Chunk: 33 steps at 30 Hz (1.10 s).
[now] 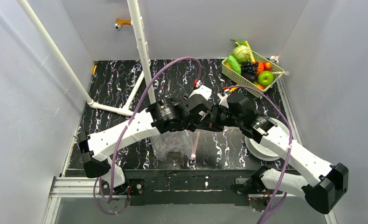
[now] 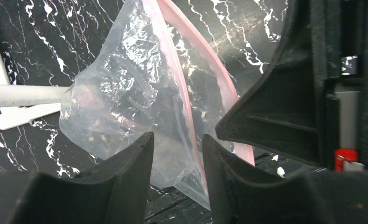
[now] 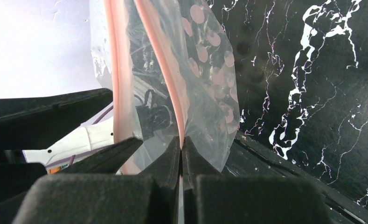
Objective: Place the food in the zip-top bag and seal the zipper
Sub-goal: Open the zipper of the food storage bag.
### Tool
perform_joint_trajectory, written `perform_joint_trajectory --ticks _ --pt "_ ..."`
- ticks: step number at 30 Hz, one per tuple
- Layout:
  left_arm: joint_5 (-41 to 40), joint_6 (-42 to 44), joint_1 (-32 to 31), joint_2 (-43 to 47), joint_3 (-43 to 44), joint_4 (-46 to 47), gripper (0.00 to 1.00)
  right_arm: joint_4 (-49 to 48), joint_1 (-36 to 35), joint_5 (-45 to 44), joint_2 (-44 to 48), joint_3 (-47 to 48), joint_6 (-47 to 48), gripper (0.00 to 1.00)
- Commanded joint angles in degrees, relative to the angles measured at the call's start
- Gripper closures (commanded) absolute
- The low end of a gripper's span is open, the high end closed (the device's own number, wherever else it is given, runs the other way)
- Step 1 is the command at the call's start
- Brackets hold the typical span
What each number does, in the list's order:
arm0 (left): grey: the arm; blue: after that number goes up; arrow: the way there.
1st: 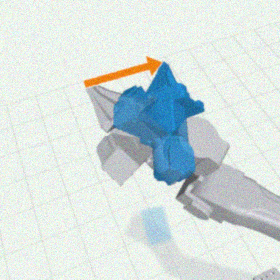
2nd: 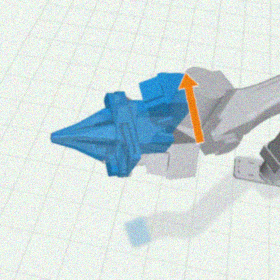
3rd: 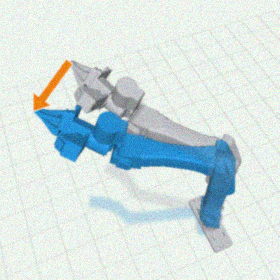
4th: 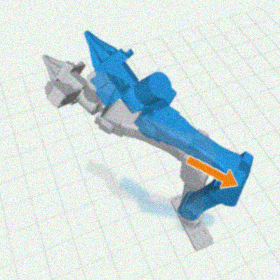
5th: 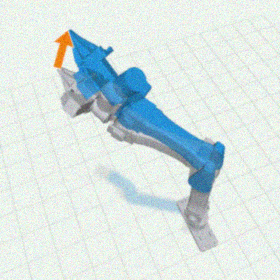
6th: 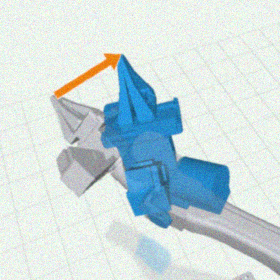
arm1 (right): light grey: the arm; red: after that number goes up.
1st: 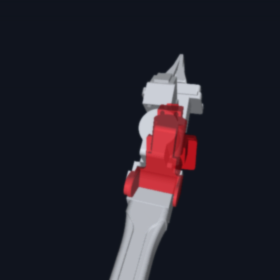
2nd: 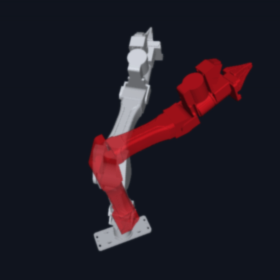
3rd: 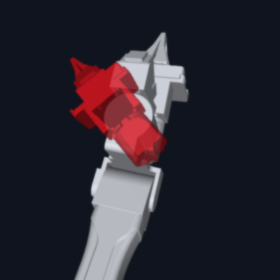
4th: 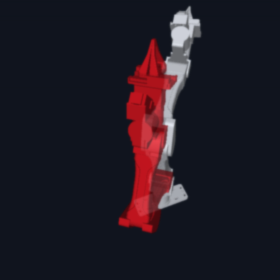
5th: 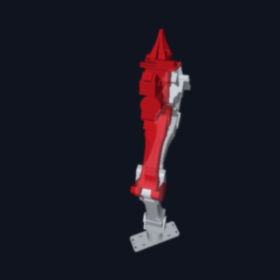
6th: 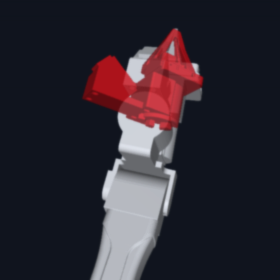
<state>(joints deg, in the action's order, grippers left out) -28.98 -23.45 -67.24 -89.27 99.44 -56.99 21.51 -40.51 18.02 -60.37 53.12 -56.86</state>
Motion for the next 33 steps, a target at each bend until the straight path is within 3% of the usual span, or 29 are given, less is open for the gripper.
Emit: perform_joint_trajectory --ticks 1,3,7,12,16,23,30,33 --pt "-3.27 4.5 -0.19 0.52 -1.83 -0.6 0.8 1.19 0.11 -2.21 2.7 2.75 1.75 0.99" --pt "-4.09 6.42 -0.15 2.11 -2.89 0.92 0.98 2.92 0.11 -4.64 3.26 3.14 4.3 0.99" --pt "-2.44 8.73 2.77 7.74 -5.58 5.82 1.0 14.5 0.17 -16.2 3.45 7.99 13.08 0.99" --pt "10.01 11.15 12.73 10.51 -8.15 9.6 1.0 20.96 0.27 -24.07 3.17 9.39 19.08 0.99" --pt "16.57 13.44 15.16 7.44 -5.01 11.52 1.0 18.39 0.99 -16.36 2.36 9.07 18.93 0.99" --pt "17.02 18.44 15.72 -1.73 2.42 11.75 1.0 15.29 5.07 -7.68 -4.23 9.06 17.32 0.99" --pt "13.13 21.52 15.95 -0.34 -6.68 21.1 1.0 11.98 9.8 -1.07 -9.91 9.26 18.06 0.99" --pt "13.34 18.56 17.94 0.77 -11.22 23.96 1.0 10.89 11.34 1.86 -12.91 10.85 19.16 0.89"
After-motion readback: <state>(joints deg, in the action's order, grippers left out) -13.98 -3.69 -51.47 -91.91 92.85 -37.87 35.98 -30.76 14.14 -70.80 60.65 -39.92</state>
